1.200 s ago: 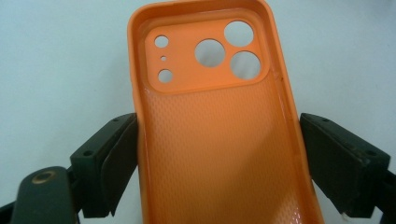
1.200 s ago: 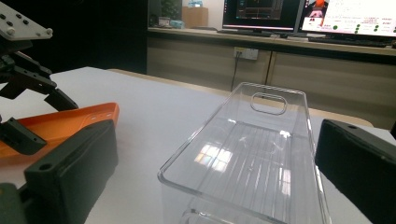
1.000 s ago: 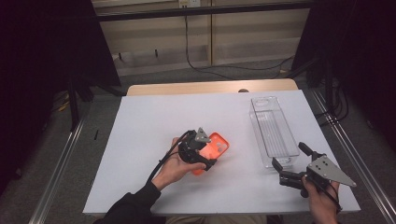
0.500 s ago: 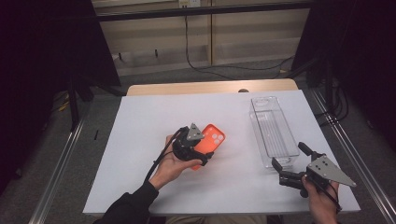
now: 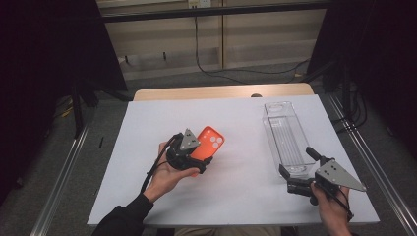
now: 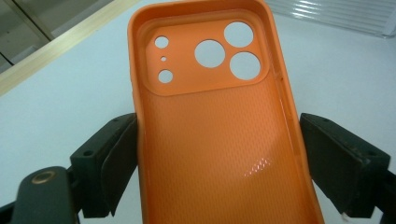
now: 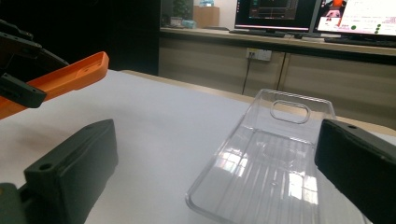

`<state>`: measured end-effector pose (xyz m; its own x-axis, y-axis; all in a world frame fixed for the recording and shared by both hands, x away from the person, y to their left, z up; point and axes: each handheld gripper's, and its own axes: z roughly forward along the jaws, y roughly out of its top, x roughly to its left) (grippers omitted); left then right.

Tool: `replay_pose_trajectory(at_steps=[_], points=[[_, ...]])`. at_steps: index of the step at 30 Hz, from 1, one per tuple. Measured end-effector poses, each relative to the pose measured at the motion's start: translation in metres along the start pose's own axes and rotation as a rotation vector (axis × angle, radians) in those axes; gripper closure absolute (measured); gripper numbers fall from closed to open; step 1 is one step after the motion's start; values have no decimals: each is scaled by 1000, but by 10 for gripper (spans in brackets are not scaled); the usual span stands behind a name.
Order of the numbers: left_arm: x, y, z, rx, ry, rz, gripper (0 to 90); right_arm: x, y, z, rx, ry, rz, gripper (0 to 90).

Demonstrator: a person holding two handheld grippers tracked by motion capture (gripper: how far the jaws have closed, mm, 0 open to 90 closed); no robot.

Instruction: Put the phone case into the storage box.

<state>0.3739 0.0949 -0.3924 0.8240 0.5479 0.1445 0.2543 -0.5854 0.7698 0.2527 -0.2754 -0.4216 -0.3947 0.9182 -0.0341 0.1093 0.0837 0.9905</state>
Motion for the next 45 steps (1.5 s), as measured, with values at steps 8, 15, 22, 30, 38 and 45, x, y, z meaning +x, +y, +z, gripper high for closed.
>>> replay_pose_trajectory(at_steps=[8,15,22,30,38,45], points=[[-18,-2,-10,-49,-15,3,146,11,3,11,7,44,-10,0],[-24,-7,-4,-50,3,3,146,20,7,21,2,86,-16,0],[-29,-7,0,-68,7,4,146,31,9,32,13,122,-23,0],[-36,-5,3,-86,-11,-1,145,41,16,43,24,143,-29,0],[-42,5,9,-117,6,8,146,50,24,56,53,146,-32,7],[-46,11,17,-142,28,18,145,55,29,62,63,125,-32,21]])
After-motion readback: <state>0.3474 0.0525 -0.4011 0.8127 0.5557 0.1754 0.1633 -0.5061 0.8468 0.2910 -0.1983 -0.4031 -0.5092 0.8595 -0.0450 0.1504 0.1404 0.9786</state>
